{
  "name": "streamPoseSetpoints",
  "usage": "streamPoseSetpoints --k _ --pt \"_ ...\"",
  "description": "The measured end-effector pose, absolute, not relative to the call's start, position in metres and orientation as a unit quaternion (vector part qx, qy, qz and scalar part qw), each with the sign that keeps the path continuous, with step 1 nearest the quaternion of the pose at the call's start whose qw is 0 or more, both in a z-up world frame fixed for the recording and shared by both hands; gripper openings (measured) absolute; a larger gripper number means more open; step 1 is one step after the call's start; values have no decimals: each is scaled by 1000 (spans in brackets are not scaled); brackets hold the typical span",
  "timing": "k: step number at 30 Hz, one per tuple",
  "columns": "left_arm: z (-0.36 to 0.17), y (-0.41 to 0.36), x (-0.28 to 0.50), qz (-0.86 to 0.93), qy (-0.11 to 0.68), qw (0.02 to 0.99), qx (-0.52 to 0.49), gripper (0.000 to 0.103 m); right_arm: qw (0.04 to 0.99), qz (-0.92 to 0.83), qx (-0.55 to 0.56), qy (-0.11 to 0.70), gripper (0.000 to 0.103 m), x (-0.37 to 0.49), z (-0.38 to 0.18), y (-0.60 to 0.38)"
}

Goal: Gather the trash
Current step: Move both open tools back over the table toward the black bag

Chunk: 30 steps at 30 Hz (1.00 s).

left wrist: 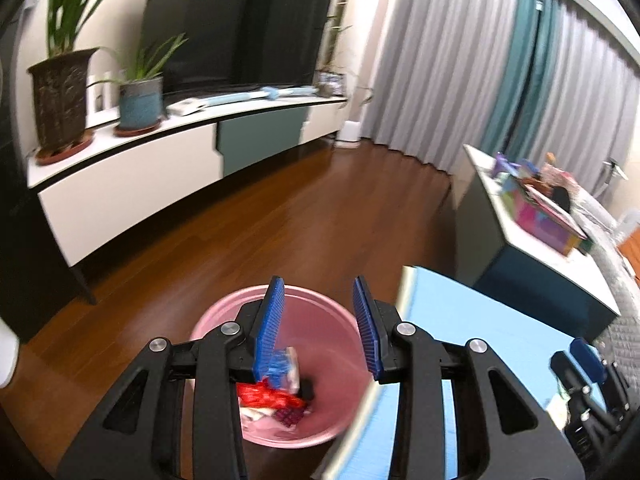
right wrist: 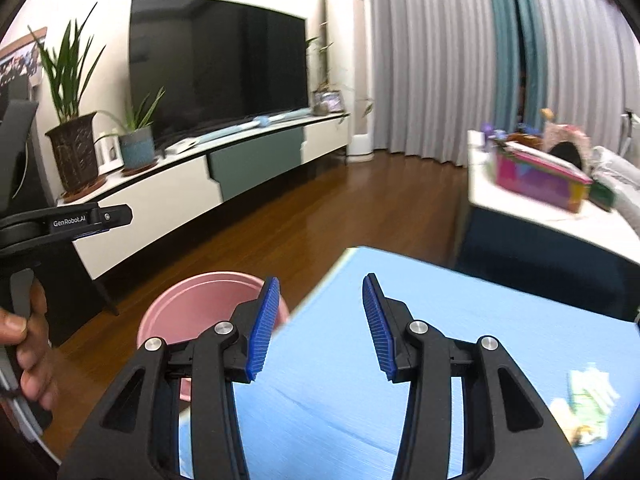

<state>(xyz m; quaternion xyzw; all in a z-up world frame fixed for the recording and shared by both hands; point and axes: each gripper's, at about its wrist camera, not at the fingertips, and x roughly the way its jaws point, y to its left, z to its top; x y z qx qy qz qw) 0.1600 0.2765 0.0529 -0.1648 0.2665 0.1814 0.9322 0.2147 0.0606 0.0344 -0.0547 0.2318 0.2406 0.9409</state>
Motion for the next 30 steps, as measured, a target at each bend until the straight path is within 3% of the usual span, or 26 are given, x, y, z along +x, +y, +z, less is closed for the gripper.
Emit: streamPoseSetpoints --k 17,30 --pt "33 91 171 5 264 959 -98 35 978 79 -22 192 44 180 92 -194" --pt "-53 -17 183 -65 331 938 -78 35 975 -6 37 221 44 196 30 -303"
